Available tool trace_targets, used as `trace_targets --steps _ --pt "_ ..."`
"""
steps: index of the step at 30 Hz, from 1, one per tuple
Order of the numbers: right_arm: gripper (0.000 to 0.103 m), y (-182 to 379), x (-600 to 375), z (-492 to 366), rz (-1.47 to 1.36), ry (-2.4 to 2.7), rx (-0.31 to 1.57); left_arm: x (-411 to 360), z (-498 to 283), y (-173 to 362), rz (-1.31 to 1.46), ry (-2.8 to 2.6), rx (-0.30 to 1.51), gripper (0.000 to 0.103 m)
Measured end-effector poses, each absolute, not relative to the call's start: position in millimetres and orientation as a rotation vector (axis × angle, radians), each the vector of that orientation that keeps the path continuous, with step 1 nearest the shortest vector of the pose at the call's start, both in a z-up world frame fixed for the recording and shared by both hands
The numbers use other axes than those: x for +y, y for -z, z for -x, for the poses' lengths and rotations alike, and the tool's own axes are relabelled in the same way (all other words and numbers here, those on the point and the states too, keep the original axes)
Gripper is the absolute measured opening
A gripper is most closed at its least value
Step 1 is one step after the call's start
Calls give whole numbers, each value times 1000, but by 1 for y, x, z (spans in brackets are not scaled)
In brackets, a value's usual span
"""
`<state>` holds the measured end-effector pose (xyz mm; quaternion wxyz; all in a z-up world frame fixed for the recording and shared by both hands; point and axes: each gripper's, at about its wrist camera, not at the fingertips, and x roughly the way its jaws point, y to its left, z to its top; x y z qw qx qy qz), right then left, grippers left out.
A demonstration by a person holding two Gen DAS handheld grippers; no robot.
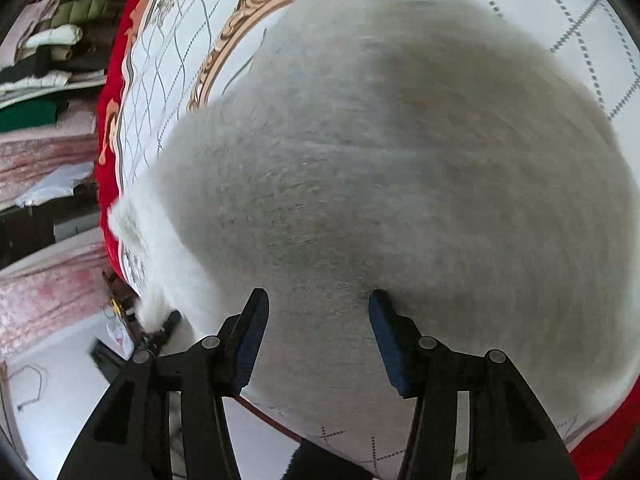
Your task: Fold large clothes
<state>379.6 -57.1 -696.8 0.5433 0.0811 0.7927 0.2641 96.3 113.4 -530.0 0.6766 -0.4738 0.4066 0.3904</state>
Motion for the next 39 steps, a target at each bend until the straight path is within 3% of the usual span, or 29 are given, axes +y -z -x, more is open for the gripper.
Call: trace_targets --steps 9,11,17,19,22,24,25,31,33,34,37,39 --pt "55 684 -53 -386 -178 -650 1833 100 -77 448 986 -721 761 18" --pt "55 701 -43 -386 -164 -640 1863 99 -74 461 995 -700 774 18" --pt "56 715 -28 -388 -73 -635 1891 118 -84 550 1216 -554 784 36" --pt "56 713 -29 -387 -59 -672 1893 122 -86 561 1275 -556 739 43" --pt "56 711 -33 -388 -65 -711 1902 122 -98 558 1258 -594 714 43" --pt "56 709 -38 -391 -96 -710 1914 119 -110 549 1187 -646 732 39" --pt "56 705 -45 -394 -133 -704 1919 118 -116 544 1147 -675 744 18" --pt "59 646 -124 -407 -211 -604 1748 126 -123 492 964 -721 719 14" --pt "87 637 -143 -403 -125 -530 1673 127 -123 473 876 -716 707 14" --pt "89 638 -152 -399 -72 -507 1649 125 -123 462 822 -713 706 14" --pt "89 677 -168 -379 58 -451 1742 122 -131 437 685 -680 702 14" --pt "85 709 -179 -365 -60 -476 1831 112 -136 421 579 -647 701 14"
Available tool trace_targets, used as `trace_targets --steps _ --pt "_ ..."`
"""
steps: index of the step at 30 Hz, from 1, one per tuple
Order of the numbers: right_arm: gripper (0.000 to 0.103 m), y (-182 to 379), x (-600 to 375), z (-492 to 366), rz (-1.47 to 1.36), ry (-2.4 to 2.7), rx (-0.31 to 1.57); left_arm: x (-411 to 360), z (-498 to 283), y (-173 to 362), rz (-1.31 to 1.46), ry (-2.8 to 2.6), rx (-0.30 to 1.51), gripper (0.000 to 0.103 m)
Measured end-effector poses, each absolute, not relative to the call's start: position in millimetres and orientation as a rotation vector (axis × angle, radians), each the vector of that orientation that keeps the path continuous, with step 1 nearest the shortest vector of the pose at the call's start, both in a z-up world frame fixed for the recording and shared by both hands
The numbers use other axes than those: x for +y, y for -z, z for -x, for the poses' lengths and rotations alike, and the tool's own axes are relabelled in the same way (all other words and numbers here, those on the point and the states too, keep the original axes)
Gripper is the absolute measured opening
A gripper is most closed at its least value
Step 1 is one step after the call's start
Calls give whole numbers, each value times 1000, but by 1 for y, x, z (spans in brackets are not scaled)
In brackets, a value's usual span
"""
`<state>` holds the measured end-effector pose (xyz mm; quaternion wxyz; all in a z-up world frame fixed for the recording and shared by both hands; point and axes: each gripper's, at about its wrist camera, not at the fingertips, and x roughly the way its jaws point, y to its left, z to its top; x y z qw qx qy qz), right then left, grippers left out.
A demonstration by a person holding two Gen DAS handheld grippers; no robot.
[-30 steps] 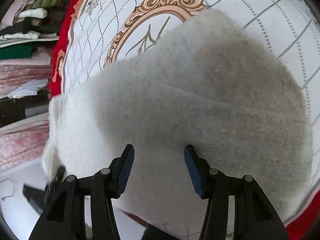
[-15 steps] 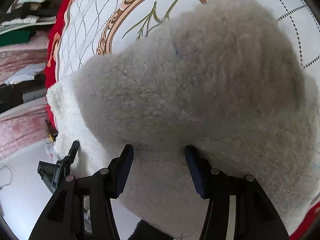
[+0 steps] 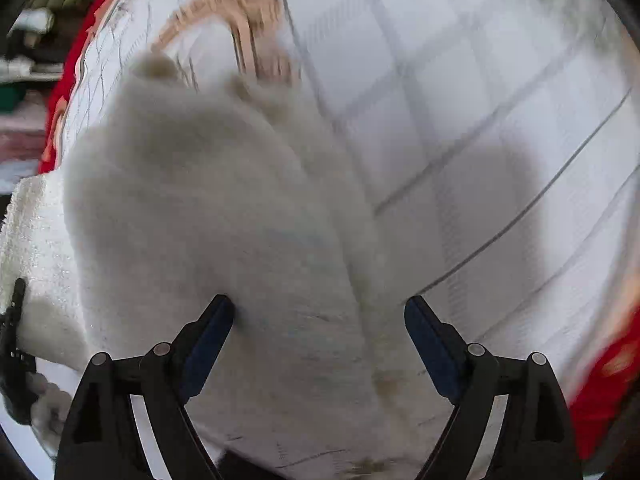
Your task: Fold large clothes
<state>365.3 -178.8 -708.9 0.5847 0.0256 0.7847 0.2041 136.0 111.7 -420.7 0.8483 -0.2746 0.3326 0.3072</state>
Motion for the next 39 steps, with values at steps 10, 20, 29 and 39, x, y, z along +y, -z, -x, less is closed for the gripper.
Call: trace_targets --steps 10,20,29,39 --pt "80 734 -200 -356 -241 -559 1814 -81 -179 392 -126 -6 686 14" --pt "80 749 -289 -390 -398 -664 1890 -151 -179 468 -300 257 842 14" --pt "81 692 -407 -410 -578 -507 1756 -145 -181 469 -281 261 982 43" --pt "90 623 -364 -391 -587 -741 1728 -108 -163 434 7 193 1094 94"
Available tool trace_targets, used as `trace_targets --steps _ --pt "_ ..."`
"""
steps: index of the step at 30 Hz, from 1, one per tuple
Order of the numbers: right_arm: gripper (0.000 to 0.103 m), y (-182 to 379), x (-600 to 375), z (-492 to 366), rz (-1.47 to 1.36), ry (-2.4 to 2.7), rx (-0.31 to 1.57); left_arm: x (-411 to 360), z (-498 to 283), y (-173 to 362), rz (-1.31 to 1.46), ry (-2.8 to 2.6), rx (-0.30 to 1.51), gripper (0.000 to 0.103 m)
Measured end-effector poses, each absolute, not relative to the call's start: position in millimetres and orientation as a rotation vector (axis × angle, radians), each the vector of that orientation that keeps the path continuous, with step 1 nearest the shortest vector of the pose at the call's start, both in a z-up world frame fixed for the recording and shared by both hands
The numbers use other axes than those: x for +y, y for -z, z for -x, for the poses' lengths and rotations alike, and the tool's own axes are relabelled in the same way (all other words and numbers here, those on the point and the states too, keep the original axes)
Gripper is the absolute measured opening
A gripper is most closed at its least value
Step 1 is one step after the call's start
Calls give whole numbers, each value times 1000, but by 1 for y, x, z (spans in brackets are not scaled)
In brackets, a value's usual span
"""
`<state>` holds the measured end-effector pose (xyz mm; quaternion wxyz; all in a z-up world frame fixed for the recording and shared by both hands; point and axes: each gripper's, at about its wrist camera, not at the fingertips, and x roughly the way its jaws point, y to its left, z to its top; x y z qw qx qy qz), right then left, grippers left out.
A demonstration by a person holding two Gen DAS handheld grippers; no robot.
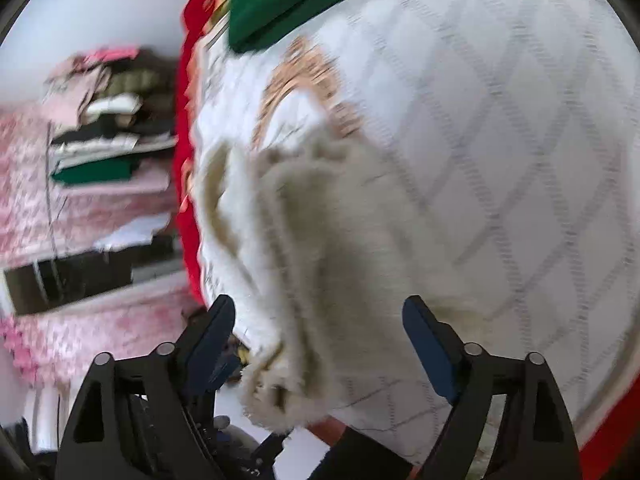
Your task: Fold large clothes
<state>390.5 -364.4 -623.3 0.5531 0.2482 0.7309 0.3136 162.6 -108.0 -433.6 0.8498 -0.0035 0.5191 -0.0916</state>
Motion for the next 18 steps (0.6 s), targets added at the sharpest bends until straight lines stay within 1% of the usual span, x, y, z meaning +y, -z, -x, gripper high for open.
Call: trace_targets --steps 4,6,7,8,9,13,15,17,18 --pt "90 645 -290 -374 -559 -844 1828 -67 -161 421 132 32 1123 94" --pt "90 652 -274 -363 -522 -873 1851 -47 -163 418 191 -47 1127 94" --pt "85 652 -264 -358 -469 -880 1841 -35 -165 417 228 -87 1127 94" --pt "48 650 -259 -353 -425 -889 1836 -28 -168 416 249 -121 1127 94" --pt "22 649 -257 -349 -395 -888 1840 -19 -171 417 266 -158 1127 94" --pt "20 634 -288 -341 -408 -757 1780 3 -185 429 286 -269 1140 94" --pt "20 648 -310 -339 -396 -610 1802 6 -194 439 296 -288 1151 94" --pt "21 671 -327 -336 -283 -470 1809 3 -204 454 291 -302 1175 94" --pt "22 682 -332 -334 -286 -444 1817 3 -210 461 290 -301 1197 94"
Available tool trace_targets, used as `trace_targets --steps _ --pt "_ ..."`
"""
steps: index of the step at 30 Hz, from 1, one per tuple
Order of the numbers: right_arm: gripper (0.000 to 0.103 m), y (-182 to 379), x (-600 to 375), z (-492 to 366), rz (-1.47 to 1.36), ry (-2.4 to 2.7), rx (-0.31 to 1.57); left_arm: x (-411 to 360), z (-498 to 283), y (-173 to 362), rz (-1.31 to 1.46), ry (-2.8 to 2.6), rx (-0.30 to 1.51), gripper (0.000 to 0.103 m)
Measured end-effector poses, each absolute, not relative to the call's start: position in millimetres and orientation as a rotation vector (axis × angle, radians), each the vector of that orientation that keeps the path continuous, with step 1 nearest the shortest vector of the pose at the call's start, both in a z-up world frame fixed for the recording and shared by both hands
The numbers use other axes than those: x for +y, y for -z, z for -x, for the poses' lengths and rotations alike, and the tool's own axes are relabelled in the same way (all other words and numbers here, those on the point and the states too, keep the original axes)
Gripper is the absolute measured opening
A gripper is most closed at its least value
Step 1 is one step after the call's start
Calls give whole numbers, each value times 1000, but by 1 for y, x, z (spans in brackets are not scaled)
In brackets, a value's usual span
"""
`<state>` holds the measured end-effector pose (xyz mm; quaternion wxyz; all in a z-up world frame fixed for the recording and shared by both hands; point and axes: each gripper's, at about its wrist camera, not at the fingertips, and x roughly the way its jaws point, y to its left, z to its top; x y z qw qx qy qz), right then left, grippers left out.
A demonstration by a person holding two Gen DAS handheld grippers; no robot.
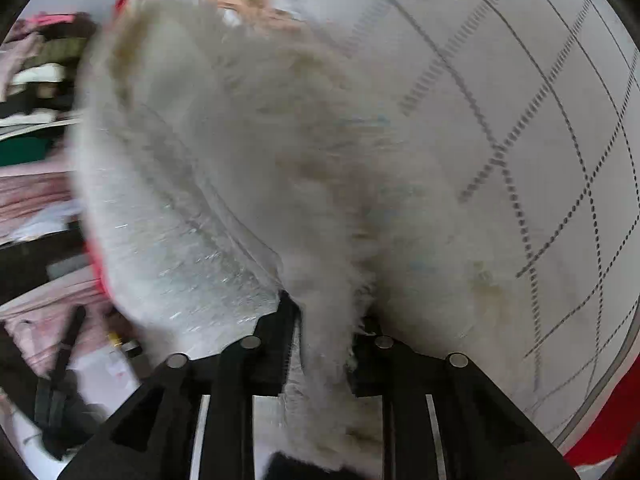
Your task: Fold large clothes
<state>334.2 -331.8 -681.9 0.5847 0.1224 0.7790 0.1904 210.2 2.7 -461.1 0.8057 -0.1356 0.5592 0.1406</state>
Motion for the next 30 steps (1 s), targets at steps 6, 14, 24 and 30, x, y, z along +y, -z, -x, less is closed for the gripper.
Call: trace_targets --steps 6,14,24,30 --pt "56 656 -352 -346 -351 -442 1867 -8 -223 485 292 -259 1271 94" --pt "60 526 -346 -359 -200 -464 1593 16 -214 487 424 -255 1271 94" --pt "58 622 -196 -343 80 -445 1728 83 -194 462 482 -419 1216 94" --pt "59 637 -179 -339 136 -380 1659 90 -192 472 481 -411 1237 94"
